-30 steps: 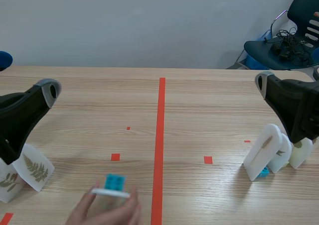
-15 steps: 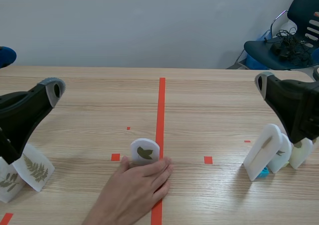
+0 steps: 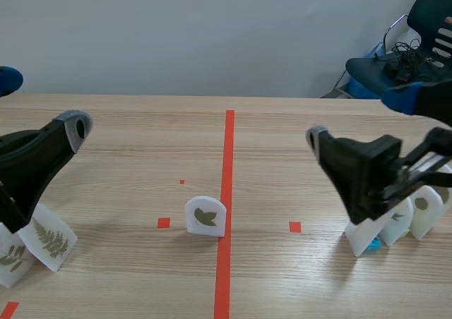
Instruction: Do the leaf sorting experiment
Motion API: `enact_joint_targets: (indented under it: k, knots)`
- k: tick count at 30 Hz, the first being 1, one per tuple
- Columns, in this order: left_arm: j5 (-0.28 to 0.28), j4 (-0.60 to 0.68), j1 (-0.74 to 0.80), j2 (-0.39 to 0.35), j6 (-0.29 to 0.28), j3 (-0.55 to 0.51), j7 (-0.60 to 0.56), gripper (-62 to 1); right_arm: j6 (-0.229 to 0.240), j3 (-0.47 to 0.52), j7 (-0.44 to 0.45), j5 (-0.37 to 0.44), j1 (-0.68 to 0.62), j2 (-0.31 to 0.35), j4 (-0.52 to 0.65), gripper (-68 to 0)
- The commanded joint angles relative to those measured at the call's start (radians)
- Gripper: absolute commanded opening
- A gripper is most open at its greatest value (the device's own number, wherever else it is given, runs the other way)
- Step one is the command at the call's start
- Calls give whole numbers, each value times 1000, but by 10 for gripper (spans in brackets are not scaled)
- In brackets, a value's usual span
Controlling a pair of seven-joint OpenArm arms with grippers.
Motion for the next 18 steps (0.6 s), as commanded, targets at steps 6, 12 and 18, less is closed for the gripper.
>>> enact_joint_targets:
  k: [6,12,18]
  knots:
    - [-10,-2,0,-6,-1,6,-17,14,-95,-232,13,-93,109,-53,-114,4]
    - [-10,-2,0,-6,-1,6,-17,14,-106,-406,47,-172,209,-147,-323,4]
    - [-10,-2,0,-6,-1,6,-17,14,-161,-521,93,-257,293,-225,-515,4]
